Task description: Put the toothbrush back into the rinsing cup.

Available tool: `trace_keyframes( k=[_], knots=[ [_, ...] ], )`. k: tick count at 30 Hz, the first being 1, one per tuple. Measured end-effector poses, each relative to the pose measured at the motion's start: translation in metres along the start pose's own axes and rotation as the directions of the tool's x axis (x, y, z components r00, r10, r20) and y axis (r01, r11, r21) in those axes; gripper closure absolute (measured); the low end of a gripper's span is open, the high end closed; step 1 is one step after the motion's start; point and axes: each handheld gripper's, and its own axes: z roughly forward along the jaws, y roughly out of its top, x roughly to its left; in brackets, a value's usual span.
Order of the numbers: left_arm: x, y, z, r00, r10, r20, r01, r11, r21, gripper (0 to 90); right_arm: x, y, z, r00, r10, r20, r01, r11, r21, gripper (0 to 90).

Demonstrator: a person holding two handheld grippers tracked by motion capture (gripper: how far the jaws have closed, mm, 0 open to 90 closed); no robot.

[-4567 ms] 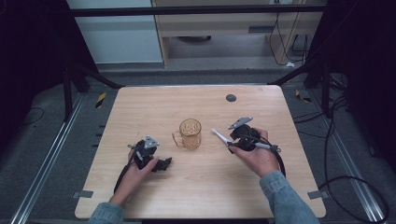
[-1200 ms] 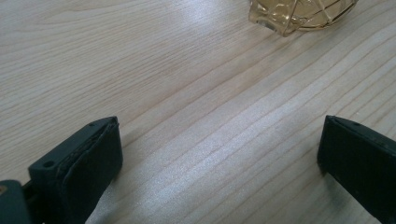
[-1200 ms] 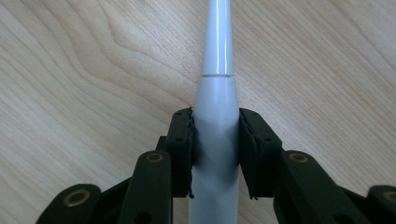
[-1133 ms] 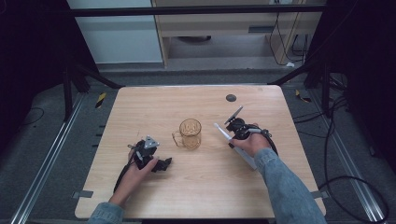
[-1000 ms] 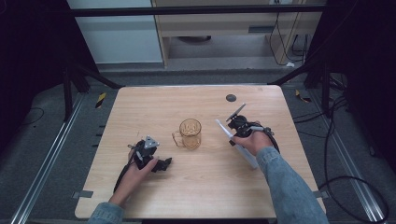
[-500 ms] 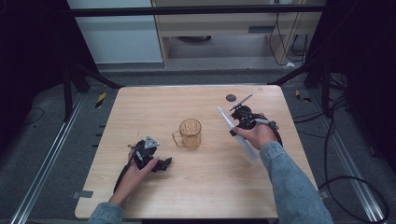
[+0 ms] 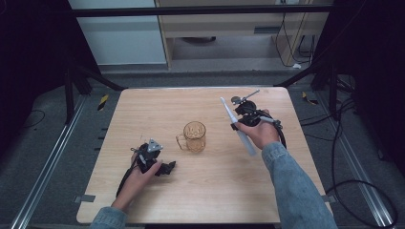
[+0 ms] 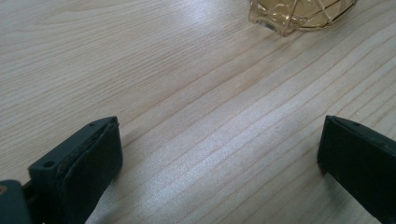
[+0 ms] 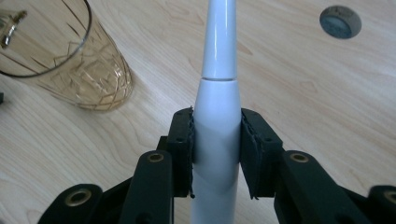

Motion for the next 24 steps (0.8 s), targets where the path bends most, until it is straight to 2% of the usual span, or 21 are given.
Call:
trace_keyframes(
  k=[4, 12, 17, 24],
  knots=[
    [0.000, 0.000, 0.000, 1.0000, 0.000, 0.000, 0.000, 1.0000, 0.000, 0.0, 0.003, 0.006, -0.002, 0.9999, 0.007, 0.009, -0.006, 0.999, -0.049, 67.2],
    [0.000, 0.000, 0.000, 1.0000, 0.000, 0.000, 0.000, 1.0000, 0.000, 0.0, 0.011, 0.014, -0.001, 0.9999, -0.003, 0.015, 0.004, 0.995, -0.102, 67.1],
    [0.000, 0.000, 0.000, 1.0000, 0.000, 0.000, 0.000, 1.0000, 0.000, 0.0, 0.016, 0.020, -0.003, 0.9997, 0.005, 0.026, -0.001, 0.987, -0.163, 67.1],
    [0.000, 0.000, 0.000, 1.0000, 0.000, -0.001, 0.000, 1.0000, 0.001, 0.0, 0.028, 0.029, -0.004, 0.9992, 0.013, 0.039, -0.004, 0.975, -0.221, 67.1]
  ],
)
